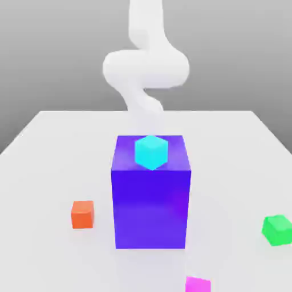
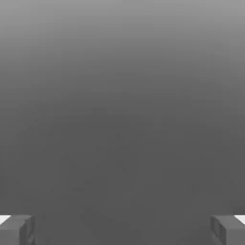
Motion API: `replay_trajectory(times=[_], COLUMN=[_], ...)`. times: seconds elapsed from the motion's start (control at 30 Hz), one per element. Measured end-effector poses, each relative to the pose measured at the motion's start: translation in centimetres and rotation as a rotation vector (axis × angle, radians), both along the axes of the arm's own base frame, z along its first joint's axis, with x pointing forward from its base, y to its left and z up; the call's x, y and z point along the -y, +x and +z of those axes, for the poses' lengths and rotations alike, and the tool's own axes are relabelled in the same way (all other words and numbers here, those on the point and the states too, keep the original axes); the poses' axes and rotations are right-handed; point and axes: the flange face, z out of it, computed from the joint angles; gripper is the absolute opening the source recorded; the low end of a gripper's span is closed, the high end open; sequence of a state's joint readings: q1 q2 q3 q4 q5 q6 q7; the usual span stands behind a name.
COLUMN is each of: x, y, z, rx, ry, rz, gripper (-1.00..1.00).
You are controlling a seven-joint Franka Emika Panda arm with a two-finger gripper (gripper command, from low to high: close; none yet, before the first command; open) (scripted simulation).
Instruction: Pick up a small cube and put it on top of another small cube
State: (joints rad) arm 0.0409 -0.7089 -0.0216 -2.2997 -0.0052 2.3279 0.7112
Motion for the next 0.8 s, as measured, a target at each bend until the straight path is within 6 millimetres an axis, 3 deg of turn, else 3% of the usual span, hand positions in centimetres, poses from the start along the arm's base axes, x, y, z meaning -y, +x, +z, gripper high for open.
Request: replay_trajectory(times=[0.2, 0.4, 0.6, 0.8], x=[-1.7, -3.9, -6.3, -8.2], y=[7.1, 12.0, 14.8, 15.4], z=[-8.4, -17.9, -28.3, -39.2], rx=[-0.145, -0.277, -0.400, -0.518], ry=[-0.124, -0.233, -0.333, -0.419], rz=[0.228, 0.462, 0.710, 0.961], gripper=[0.00, 0.00, 0.00, 0.00])
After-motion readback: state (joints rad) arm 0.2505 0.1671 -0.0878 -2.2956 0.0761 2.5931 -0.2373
